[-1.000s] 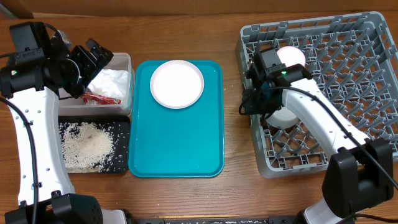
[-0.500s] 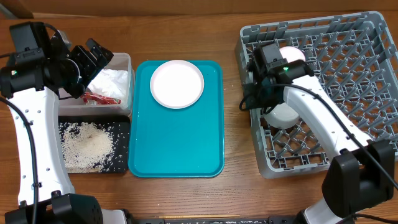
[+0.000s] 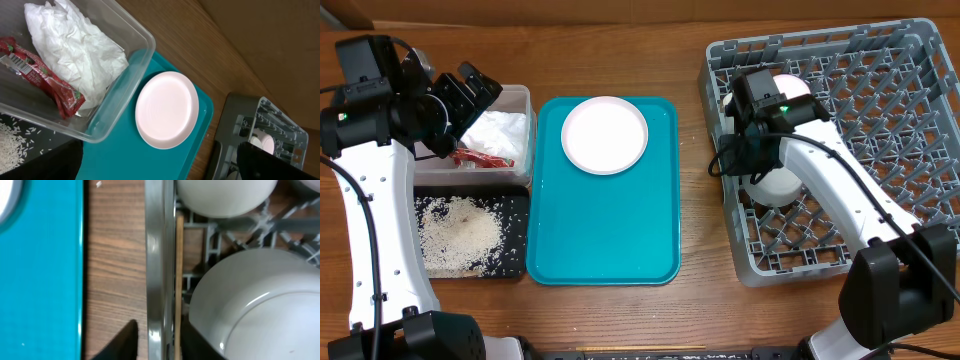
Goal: Sort waste into correct bins and load items into the dishwasher
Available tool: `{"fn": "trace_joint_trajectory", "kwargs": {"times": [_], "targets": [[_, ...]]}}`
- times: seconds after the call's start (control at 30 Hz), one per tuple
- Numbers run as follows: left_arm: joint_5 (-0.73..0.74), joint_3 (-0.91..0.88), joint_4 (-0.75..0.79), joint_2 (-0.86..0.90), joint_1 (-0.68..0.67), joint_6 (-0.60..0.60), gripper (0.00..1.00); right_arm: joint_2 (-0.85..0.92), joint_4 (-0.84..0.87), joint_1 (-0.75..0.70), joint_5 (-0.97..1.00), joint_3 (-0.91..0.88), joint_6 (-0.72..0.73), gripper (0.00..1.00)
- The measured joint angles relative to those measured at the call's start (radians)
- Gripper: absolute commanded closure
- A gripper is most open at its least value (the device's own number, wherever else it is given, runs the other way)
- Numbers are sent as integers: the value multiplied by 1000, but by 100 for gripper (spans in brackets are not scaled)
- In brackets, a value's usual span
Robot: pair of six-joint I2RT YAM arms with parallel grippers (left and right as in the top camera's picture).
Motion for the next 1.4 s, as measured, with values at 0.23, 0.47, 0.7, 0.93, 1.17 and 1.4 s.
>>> {"fn": "trace_joint_trajectory", "kwargs": {"times": [0.23, 0.47, 0.7, 0.93, 1.17, 1.4], "targets": [[0, 0, 0, 0, 0, 0, 0, 2, -8, 16, -18, -8, 10, 82], [0, 0, 0, 0, 0, 0, 0, 2, -11, 16, -11, -10, 26, 82], [0, 0, 0, 0, 0, 0, 0, 2, 37, 16, -4, -61, 29, 90], [0, 0, 0, 0, 0, 0, 0, 2, 54, 17, -11, -66, 51, 96], [0, 0, 0, 0, 0, 0, 0, 3, 87, 19, -60, -68, 90, 96], [0, 0, 0, 0, 0, 0, 0, 5, 127, 76, -68, -74, 127, 96]]}}
